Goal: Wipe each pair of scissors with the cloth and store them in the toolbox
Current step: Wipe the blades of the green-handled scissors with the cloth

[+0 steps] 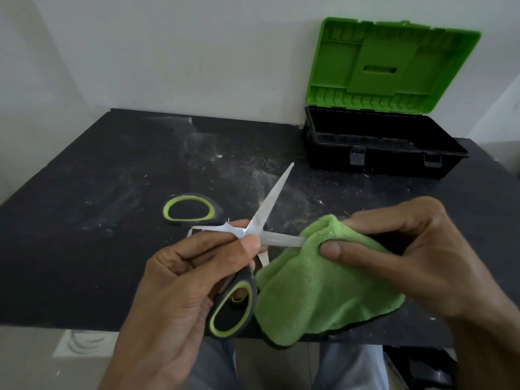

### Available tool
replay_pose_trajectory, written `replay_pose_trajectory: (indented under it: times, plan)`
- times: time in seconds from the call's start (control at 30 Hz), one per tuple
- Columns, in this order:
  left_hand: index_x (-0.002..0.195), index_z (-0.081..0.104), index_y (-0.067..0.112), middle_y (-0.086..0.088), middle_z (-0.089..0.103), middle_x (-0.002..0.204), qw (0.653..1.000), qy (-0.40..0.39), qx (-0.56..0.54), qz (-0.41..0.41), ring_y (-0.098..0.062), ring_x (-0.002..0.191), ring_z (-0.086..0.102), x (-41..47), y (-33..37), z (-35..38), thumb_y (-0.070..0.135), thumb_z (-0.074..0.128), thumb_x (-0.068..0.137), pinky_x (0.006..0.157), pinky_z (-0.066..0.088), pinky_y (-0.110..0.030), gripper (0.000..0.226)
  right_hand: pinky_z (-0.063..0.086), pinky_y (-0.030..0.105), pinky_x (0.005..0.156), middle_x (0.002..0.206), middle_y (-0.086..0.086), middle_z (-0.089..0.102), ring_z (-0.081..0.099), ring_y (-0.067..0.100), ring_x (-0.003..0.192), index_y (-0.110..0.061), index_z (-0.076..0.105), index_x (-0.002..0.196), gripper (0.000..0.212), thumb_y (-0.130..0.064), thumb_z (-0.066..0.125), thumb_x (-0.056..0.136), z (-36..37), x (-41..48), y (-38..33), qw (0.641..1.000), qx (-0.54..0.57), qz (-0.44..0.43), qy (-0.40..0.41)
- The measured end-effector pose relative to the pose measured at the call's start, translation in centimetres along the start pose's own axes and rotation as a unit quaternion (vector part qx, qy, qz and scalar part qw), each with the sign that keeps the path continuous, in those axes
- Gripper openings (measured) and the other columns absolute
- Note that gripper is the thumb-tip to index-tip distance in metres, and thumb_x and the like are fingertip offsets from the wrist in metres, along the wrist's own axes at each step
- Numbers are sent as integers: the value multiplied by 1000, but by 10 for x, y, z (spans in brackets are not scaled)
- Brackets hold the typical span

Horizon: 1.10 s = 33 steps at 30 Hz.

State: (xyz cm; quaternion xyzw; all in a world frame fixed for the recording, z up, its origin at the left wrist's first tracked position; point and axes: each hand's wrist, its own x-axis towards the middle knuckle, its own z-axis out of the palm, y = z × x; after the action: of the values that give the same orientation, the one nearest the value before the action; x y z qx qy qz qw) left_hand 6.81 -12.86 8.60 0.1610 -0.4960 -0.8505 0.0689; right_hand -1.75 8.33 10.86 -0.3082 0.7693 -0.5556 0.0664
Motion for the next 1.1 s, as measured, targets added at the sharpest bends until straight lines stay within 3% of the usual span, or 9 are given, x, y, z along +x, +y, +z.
replay_pose_trajectory:
  times: [0.13, 0.2, 0.43, 0.57, 0.73, 0.8, 0.9, 1.0, 1.1]
  plan:
    - [79, 82, 9, -14, 77, 75, 999, -17, 32, 6, -16, 60, 73, -1, -2, 13, 7, 90, 47, 52, 55, -20, 33, 65, 34, 61, 84, 1, 84, 82, 22, 75, -21, 87, 92, 13, -26, 78, 84, 10, 1, 0, 999, 21, 43, -13]
    - [76, 81, 9, -14, 78, 78, 999, -18, 39, 7, -19, 64, 75, -2, -4, 17, 13, 81, 46, 53, 56, -20, 30, 63, 39, 62, 84, 3, 83, 81, 25, 76, -20, 86, 91, 17, -30, 73, 90, 18, 2, 1, 997, 34, 66, -33]
    - [79, 82, 10, -11, 78, 79, 998, 25, 53, 15, -11, 57, 71, 1, -4, 5, 15, 92, 45, 50, 54, -18, 36, 60, 49, 66, 78, 8, 78, 75, 34, 71, -16, 82, 87, 33, -44, 65, 95, 8, 2, 2, 993, -15, 110, -46]
    - [78, 81, 7, -16, 77, 74, 999, -7, 44, -3, -18, 60, 74, 0, -6, 16, 14, 79, 47, 50, 56, -20, 32, 53, 48, 57, 76, 16, 68, 66, 38, 67, -11, 72, 84, 40, -45, 60, 99, 14, 7, 1, 992, -30, 100, -77]
    - [78, 80, 4, -16, 76, 71, 1000, 5, 25, -5, -17, 56, 72, 2, -8, 12, 10, 79, 48, 49, 54, -19, 31, 54, 65, 65, 86, 22, 70, 69, 46, 77, -10, 72, 94, 54, -61, 57, 100, 10, 7, 4, 981, -36, 128, -145]
    - [80, 80, 3, -16, 76, 73, 1000, 3, 23, -3, -16, 55, 71, 2, -8, 8, 5, 87, 48, 49, 54, -19, 32, 58, 61, 64, 84, 18, 73, 72, 40, 75, -15, 77, 95, 53, -65, 61, 95, 6, 6, 2, 977, -42, 143, -151]
    - [78, 80, 5, -15, 77, 73, 1000, -4, 30, 2, -15, 57, 72, 2, -9, 4, 20, 89, 41, 49, 54, -18, 40, 56, 39, 58, 75, 9, 76, 73, 28, 64, -20, 80, 86, 36, -50, 64, 98, 7, 4, 0, 980, -16, 148, -136]
    - [81, 81, 6, -18, 77, 77, 999, -6, 35, 4, -16, 59, 73, 3, -10, 3, 21, 87, 40, 49, 54, -18, 44, 56, 48, 56, 80, 22, 74, 70, 48, 70, -8, 77, 89, 45, -48, 61, 101, 8, 5, 1, 977, 3, 160, -139]
    - [82, 81, 5, -17, 77, 78, 999, -1, 41, 11, -15, 60, 73, 3, -7, -1, 23, 87, 39, 51, 54, -18, 47, 58, 42, 54, 76, 15, 77, 74, 36, 62, -15, 81, 87, 40, -46, 58, 98, 3, 5, -2, 973, 21, 180, -145]
